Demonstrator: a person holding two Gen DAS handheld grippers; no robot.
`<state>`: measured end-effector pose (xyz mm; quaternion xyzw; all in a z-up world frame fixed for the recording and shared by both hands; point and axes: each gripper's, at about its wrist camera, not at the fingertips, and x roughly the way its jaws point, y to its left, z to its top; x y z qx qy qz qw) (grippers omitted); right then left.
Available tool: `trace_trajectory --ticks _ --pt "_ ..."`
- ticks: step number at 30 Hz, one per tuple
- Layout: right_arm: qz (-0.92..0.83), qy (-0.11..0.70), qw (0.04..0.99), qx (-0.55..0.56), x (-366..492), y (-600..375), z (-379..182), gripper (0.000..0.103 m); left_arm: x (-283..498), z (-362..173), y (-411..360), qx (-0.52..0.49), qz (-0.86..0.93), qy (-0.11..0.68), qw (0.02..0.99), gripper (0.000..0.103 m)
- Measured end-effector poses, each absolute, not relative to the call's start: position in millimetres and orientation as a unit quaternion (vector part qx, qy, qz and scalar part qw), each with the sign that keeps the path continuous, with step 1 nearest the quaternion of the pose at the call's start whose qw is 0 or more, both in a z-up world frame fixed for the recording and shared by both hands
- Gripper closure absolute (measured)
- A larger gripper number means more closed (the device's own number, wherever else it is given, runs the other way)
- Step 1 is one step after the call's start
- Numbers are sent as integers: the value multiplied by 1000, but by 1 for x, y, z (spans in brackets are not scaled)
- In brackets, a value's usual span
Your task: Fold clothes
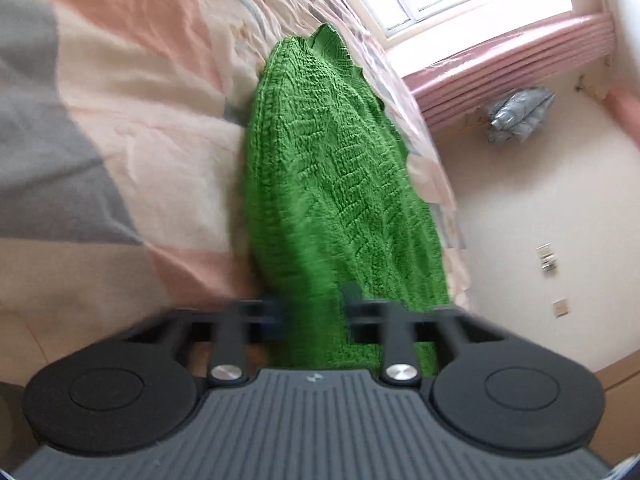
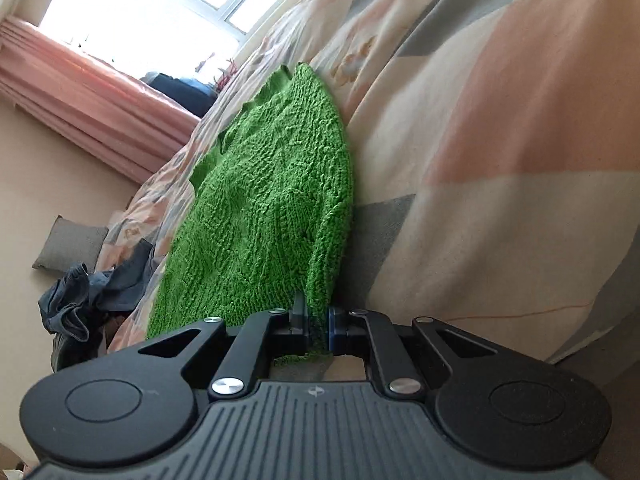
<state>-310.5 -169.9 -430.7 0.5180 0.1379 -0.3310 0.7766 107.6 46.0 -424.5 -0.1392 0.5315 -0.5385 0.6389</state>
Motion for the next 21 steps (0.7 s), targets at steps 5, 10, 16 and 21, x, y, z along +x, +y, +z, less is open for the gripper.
trace_trajectory --ticks 5,10,16,21 --pt "-350 115 791 488 -341 -165 -400 97 66 -370 61 -37 -588 401 701 98" --pt "-359 146 770 507 -349 -168 -432 96 51 -403 62 23 -554 426 715 95" --pt "-429 189 785 405 -352 -142 -396 89 43 -376 73 24 -512 391 764 94" --pt "-461 192 822 276 -321 -126 -362 79 18 -347 74 43 -523 330 784 86"
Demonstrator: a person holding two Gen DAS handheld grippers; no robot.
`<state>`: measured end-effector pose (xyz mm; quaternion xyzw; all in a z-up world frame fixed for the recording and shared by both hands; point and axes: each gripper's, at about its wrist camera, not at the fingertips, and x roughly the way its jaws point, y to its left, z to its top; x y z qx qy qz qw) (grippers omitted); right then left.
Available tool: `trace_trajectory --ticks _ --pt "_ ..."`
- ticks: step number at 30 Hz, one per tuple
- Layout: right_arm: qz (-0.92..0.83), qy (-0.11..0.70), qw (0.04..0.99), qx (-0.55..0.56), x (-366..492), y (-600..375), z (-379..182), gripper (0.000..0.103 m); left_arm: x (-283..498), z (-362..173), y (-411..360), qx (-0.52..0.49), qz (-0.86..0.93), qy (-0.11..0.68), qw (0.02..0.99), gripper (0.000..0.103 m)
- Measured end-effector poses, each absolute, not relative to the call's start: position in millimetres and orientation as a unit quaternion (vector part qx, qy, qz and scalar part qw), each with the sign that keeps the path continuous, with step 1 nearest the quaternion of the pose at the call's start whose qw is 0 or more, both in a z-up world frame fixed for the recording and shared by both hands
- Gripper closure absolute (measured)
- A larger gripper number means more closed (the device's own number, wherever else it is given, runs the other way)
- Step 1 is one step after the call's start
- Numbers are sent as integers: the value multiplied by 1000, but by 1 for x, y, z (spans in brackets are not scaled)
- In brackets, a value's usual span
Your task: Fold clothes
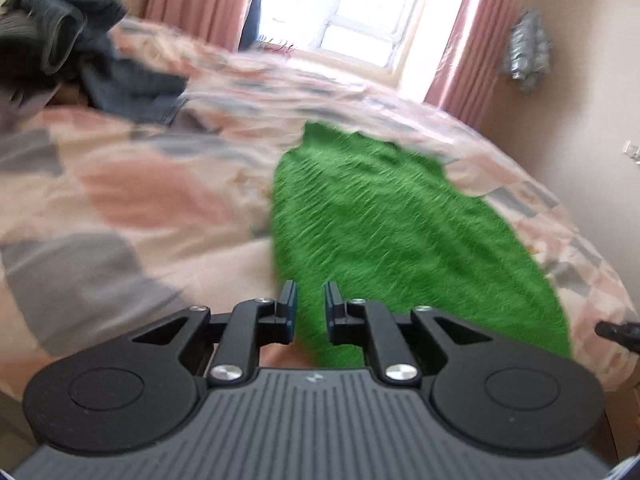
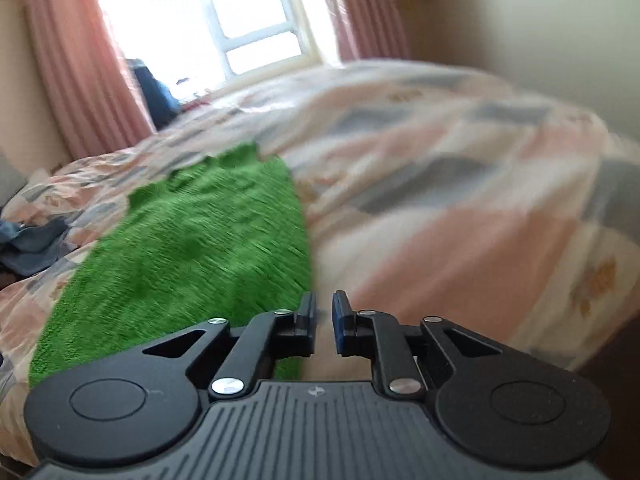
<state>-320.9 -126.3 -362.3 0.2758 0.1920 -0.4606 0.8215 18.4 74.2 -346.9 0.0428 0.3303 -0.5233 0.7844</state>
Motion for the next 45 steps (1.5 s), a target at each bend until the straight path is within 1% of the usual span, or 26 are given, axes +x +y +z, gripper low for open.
trace_trajectory --ticks 1,4,7,9,11,13,15,16,18,19,20,21,22,23,26,27,28,29,32,37,41,45 --pt "-445 194 833 264 -309 -125 -361 76 14 -348 66 49 -531 333 778 83" --pt "-385 225 866 226 -266 -117 -375 77 -2 -364 36 88 -530 352 767 83" --pt "-372 262 867 204 -240 -115 -396 78 -7 -387 19 110 -508 382 764 83" --pt "-380 277 859 202 -244 -117 -410 80 -7 -395 22 114 -503 384 766 82" --pt "-389 277 854 208 -258 -118 -413 87 -7 -398 26 117 -498 384 769 80" --pt "-408 271 839 236 -276 -122 -413 90 -6 -398 29 118 -490 391 770 80" --pt "-430 261 822 269 -291 -122 -407 90 -7 -394 33 118 -479 403 771 80" --pt "-436 259 818 273 -294 -118 -403 85 -9 -391 34 120 -474 406 772 80" --pt "-452 259 812 264 -294 -108 -393 69 -17 -381 36 131 -468 400 777 74" --pt "-461 260 809 256 -293 -103 -387 51 -24 -375 37 139 -469 390 780 67" --pt "-468 258 808 248 -291 -97 -381 43 -30 -369 39 147 -471 378 784 62" --pt "-469 254 811 241 -290 -91 -375 42 -37 -363 41 153 -474 367 786 61" --pt "-469 251 813 236 -288 -85 -370 39 -43 -357 43 158 -476 356 788 59" --pt "-467 247 816 234 -287 -80 -365 32 -49 -351 46 164 -479 345 791 55" --pt "-461 238 825 226 -282 -63 -351 19 -60 -339 53 163 -489 337 788 47" --pt "-460 237 827 219 -279 -57 -347 16 -63 -336 55 165 -489 334 789 45" --pt "-460 236 829 212 -278 -51 -344 13 -67 -334 57 168 -488 331 790 41" --pt "-459 234 832 208 -277 -46 -341 9 -69 -332 60 170 -487 329 791 39" --pt "-459 220 835 210 -280 -32 -331 3 -75 -328 69 171 -486 328 792 38" --pt "-486 211 824 200 -283 -13 -314 1 -85 -324 83 171 -484 325 794 33" --pt "-513 206 813 181 -284 3 -300 0 -93 -319 95 170 -486 317 797 25" --pt "-500 188 820 207 -296 12 -294 0 -102 -314 107 171 -488 304 800 24"
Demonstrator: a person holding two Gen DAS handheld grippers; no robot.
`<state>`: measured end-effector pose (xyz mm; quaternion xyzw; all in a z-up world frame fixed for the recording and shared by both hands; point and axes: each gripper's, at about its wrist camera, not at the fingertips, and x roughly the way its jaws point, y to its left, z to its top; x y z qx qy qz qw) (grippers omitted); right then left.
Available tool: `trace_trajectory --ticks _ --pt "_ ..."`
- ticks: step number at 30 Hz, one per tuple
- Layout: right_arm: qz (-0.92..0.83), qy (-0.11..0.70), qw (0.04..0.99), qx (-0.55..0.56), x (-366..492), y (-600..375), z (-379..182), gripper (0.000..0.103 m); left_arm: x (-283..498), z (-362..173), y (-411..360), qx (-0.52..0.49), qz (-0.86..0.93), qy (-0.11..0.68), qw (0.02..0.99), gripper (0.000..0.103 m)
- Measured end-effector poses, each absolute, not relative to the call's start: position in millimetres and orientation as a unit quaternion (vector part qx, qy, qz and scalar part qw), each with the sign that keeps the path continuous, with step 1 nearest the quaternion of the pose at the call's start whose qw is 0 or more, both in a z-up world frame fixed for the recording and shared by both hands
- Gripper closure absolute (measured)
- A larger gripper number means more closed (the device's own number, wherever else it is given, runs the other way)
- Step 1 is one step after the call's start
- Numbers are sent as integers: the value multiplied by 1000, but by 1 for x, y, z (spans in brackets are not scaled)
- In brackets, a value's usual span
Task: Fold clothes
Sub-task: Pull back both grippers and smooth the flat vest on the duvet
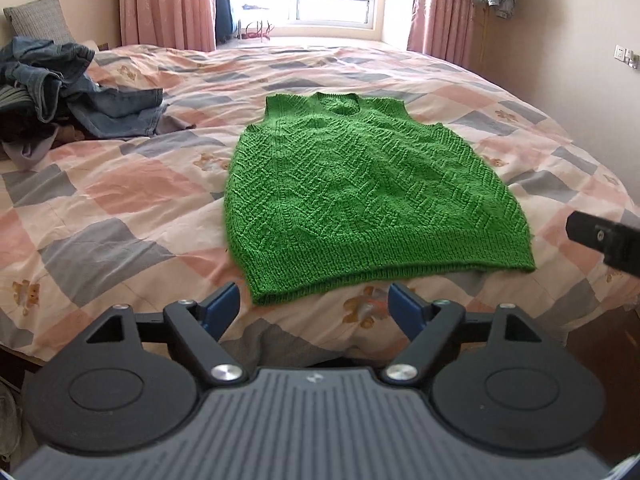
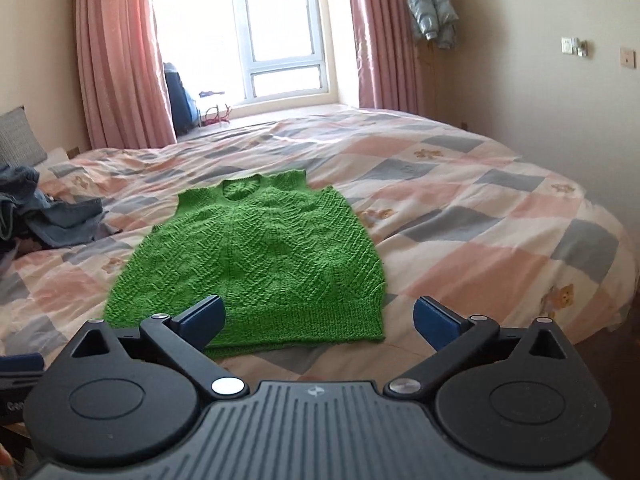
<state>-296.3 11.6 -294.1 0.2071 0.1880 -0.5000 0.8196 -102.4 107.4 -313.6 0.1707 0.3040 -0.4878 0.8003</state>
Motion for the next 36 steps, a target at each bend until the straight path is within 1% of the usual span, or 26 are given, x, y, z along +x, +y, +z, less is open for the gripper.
trace_trajectory --ticks 13,19,26,36 --pt "-495 176 827 202 -319 46 -291 0 -129 -302 139 173 -497 276 804 18" --pt "-496 181 825 200 -316 46 -290 0 -131 -297 139 176 -504 268 802 15" --pt "-509 211 810 202 -299 21 -302 0 -118 -302 116 173 -512 276 795 11" --pt "-491 270 798 221 -269 -18 -335 0 -90 -333 84 192 -491 321 787 10"
